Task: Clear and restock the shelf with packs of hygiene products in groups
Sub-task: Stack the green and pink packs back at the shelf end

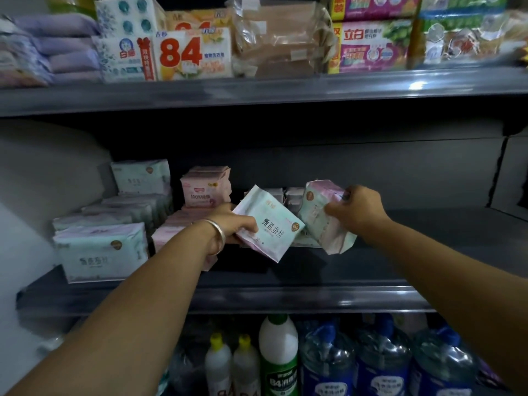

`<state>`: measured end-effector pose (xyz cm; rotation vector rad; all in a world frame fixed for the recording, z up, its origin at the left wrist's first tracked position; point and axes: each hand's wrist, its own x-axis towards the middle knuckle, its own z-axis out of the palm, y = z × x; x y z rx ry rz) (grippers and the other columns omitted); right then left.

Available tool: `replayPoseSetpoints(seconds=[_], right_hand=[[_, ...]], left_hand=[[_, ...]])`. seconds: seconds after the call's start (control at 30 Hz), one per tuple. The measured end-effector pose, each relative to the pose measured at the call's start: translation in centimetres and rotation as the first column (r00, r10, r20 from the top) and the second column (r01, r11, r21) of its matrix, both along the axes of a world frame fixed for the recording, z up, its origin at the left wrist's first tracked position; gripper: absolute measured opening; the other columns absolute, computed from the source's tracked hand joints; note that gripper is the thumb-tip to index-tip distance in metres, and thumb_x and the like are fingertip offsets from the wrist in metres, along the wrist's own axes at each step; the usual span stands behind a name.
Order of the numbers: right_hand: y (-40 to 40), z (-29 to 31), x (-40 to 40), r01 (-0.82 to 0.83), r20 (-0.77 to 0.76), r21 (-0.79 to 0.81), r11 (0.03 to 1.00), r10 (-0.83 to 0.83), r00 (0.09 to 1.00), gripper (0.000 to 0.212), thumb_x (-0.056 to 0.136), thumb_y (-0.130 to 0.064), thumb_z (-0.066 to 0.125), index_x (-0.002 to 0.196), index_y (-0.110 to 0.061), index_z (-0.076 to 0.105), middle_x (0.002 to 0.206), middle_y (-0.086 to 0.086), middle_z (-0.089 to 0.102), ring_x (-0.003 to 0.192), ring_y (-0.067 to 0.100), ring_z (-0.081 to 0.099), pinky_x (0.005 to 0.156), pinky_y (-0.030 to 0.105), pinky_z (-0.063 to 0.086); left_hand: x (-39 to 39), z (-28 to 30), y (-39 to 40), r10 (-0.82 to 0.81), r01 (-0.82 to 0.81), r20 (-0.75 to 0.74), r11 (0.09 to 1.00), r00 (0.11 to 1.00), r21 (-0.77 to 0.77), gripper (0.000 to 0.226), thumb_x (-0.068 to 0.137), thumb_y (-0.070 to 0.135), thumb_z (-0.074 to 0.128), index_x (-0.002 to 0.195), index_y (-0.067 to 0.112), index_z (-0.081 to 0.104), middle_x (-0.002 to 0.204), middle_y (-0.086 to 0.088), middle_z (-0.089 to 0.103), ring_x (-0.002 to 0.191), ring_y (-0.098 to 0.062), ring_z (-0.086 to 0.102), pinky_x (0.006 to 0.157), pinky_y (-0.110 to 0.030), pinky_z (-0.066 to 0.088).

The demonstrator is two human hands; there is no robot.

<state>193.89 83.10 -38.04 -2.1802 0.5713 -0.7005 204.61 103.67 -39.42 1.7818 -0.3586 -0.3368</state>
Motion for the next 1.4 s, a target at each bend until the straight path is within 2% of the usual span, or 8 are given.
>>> replayPoseSetpoints(seconds=[0.27,0.47,0.63,0.83,0.93,1.07,1.23,1.4], right_hand=[[1.0,-0.3,0.8,0.046,0.002,-0.026,0.999,-0.046,0.999,0.032,0.082,-0.021,0.069,0.102,0.001,0.056,0.100,0.016,0.061,0.093,0.031,0.062,0.080,0.041,0.056],[1.3,-0.6,1.0,0.008,0.026,0.048,0.999,-0.010,1.000,0.032,0.084,-0.019,0.069,0.107,0.000,0.056,0.104,0.013,0.061,0.084,0.026,0.062,0.067,0.029,0.053],[1.6,-0.9,0.9,-0.030,0.011,-0.038,0.999,0.031,0.999,0.038,0.081,-0.018,0.071,0.111,0.002,0.055,0.109,0.016,0.060,0.096,0.031,0.063,0.080,0.041,0.056],[0.9,-1.1,0.3,-0.083,-0.012,-0.039,0.996,0.082,0.997,0.040,0.082,-0.018,0.070,0.114,0.000,0.052,0.109,0.013,0.059,0.098,0.031,0.063,0.080,0.041,0.056],[0.8,-1.3,-0.1,-0.116,-0.024,-0.035,0.993,0.115,0.993,0.041,0.084,-0.016,0.068,0.118,-0.002,0.051,0.101,0.006,0.053,0.094,0.025,0.062,0.072,0.030,0.052],[0.3,-1.5,-0.4,-0.147,-0.038,-0.028,0.989,0.146,0.989,0.041,0.085,-0.015,0.067,0.120,-0.003,0.050,0.100,0.003,0.051,0.092,0.023,0.060,0.072,0.028,0.051],[-0.7,-1.8,-0.5,-0.190,-0.046,0.010,0.982,0.190,0.981,0.039,0.085,-0.015,0.067,0.119,-0.005,0.051,0.100,0.002,0.053,0.088,0.018,0.058,0.069,0.027,0.051],[-1.3,-2.2,-0.4,-0.215,-0.043,0.053,0.975,0.217,0.975,0.040,0.084,-0.016,0.068,0.119,-0.007,0.052,0.103,0.003,0.055,0.088,0.017,0.058,0.065,0.025,0.051]], left_hand=[[0.9,-3.0,0.4,-0.009,-0.015,-0.091,0.967,0.996,-0.256,0.044,0.079,-0.008,0.065,0.120,-0.004,0.051,0.113,-0.020,0.066,0.095,-0.031,0.067,0.074,-0.039,0.059],[1.8,-4.1,0.4,-0.037,0.035,0.033,0.998,0.999,0.061,0.095,0.049,0.012,0.090,0.130,0.016,0.040,0.122,-0.006,0.062,0.107,-0.023,0.061,0.092,-0.043,0.052],[1.3,-3.6,-0.1,0.002,-0.001,0.061,1.000,0.998,-0.005,0.105,0.063,-0.006,0.080,0.144,0.022,0.021,0.122,-0.007,0.054,0.110,-0.027,0.055,0.077,-0.040,0.054],[2.5,-3.9,0.2,0.011,-0.022,0.073,0.988,0.997,0.153,0.083,0.062,-0.014,0.076,0.129,0.022,0.043,0.119,-0.010,0.053,0.109,-0.032,0.056,0.088,-0.047,0.053],[3.1,-4.2,-0.3,0.024,-0.100,0.217,0.931,0.976,0.350,0.088,0.061,-0.003,0.081,0.133,0.029,0.041,0.131,-0.009,0.045,0.116,-0.031,0.051,0.096,-0.046,0.049],[3.0,-4.1,-1.1,-0.159,-0.213,0.511,0.776,0.845,0.594,0.088,0.067,0.003,0.078,0.139,0.034,0.038,0.148,-0.004,0.025,0.134,-0.030,0.028,0.111,-0.043,0.033],[4.5,-4.9,-1.3,-0.225,-0.336,0.625,0.684,0.747,0.647,0.072,0.071,0.002,0.067,0.132,0.034,0.045,0.137,-0.005,0.042,0.126,-0.031,0.036,0.108,-0.040,0.035],[4.4,-4.7,-1.3,-0.287,-0.340,0.608,0.620,0.740,0.707,0.076,0.075,0.005,0.063,0.139,0.035,0.034,0.147,-0.004,0.032,0.135,-0.031,0.025,0.113,-0.043,0.025]])
